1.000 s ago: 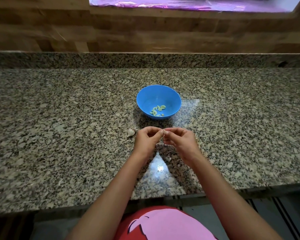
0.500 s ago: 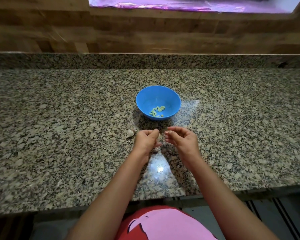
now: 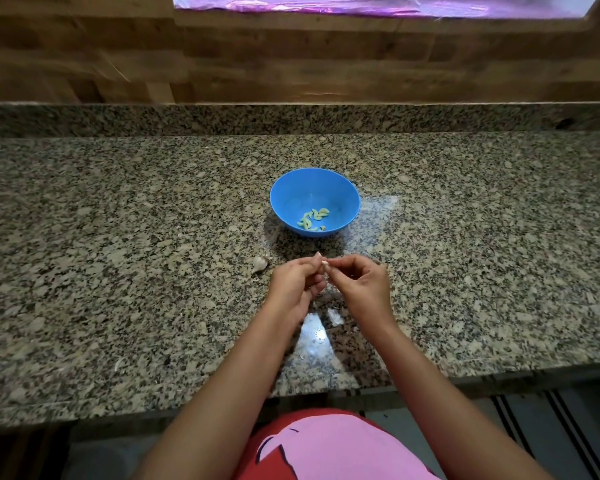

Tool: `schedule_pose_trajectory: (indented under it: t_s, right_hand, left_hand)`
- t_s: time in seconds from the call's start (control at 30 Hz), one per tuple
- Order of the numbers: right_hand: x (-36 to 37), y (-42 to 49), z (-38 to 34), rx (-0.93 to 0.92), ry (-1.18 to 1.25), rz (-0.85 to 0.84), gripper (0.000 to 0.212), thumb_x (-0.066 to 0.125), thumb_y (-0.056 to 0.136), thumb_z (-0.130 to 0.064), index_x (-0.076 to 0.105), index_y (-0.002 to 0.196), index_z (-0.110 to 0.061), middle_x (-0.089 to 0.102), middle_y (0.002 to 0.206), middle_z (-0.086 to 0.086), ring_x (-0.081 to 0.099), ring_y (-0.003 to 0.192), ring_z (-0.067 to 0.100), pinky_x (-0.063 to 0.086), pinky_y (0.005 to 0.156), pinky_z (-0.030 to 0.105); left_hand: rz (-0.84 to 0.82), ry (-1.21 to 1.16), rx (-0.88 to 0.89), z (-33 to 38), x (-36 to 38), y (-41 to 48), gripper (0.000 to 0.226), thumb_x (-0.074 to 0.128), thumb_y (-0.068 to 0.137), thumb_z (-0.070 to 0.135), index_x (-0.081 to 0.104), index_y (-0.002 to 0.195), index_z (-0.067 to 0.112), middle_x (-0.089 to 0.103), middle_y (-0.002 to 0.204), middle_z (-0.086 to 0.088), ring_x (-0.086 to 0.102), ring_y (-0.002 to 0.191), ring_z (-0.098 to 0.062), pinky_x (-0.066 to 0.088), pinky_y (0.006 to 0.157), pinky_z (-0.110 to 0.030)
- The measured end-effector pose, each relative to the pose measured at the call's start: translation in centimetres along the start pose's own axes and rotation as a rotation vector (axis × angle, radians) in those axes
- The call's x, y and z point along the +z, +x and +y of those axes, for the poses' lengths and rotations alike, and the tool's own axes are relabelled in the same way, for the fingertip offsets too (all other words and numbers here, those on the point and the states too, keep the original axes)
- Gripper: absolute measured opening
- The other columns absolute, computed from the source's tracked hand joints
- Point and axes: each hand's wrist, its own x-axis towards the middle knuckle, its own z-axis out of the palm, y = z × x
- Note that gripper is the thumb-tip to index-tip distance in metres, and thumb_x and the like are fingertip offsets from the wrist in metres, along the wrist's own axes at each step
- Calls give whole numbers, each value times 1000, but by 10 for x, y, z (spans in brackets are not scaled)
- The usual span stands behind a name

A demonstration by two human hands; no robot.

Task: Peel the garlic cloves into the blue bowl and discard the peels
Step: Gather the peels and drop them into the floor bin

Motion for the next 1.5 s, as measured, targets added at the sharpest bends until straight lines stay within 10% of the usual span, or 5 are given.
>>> schedule_pose_trajectory:
  t_s: [0.27, 0.8, 0.97, 1.3, 1.5]
  right_hand:
    - [7, -1, -5, 299, 477, 20, 12, 62, 82, 9, 67, 87, 0, 70, 80, 10, 65, 66, 15, 55, 61, 21]
    - [5, 5, -8, 516, 649, -69, 12, 53, 89, 4, 64, 94, 5, 67, 73, 11, 60, 58, 15, 53, 54, 19]
    - [-9, 26, 6, 415, 103, 36, 7, 64, 84, 0, 67, 86, -7, 66, 75, 8, 60, 56, 14, 57, 60, 27]
    - [-9, 44, 21, 100, -592, -2, 29, 58, 91, -18, 61, 118, -9, 58, 119, 7, 52, 115, 19, 43, 100, 33]
    - [1, -25, 23, -55, -939, -419, 100, 44, 81, -71, 0, 151, -14, -4, 158, 3, -3, 146, 20, -1, 117, 37]
  left_hand:
    - [-25, -167, -75, -2, 0, -5, 12, 57, 90, 7, 60, 79, 7, 62, 53, 2, 53, 46, -5, 47, 46, -13]
    - [147, 155, 291, -17, -4, 4, 12, 56, 93, 15, 56, 81, 11, 60, 72, -1, 54, 59, -9, 48, 54, -20]
    - [172, 375, 302, -19, -15, 14, 12, 59, 91, 9, 56, 80, 12, 64, 75, -5, 61, 68, -15, 54, 69, -25]
    - [190, 790, 364, -14, -31, 9, 11, 61, 88, 8, 63, 91, 18, 65, 88, 4, 60, 78, -7, 51, 72, -22]
    - [296, 807, 451, -21, -48, 2, 16, 57, 91, 7, 66, 103, 11, 64, 97, 3, 59, 84, -6, 44, 58, -2]
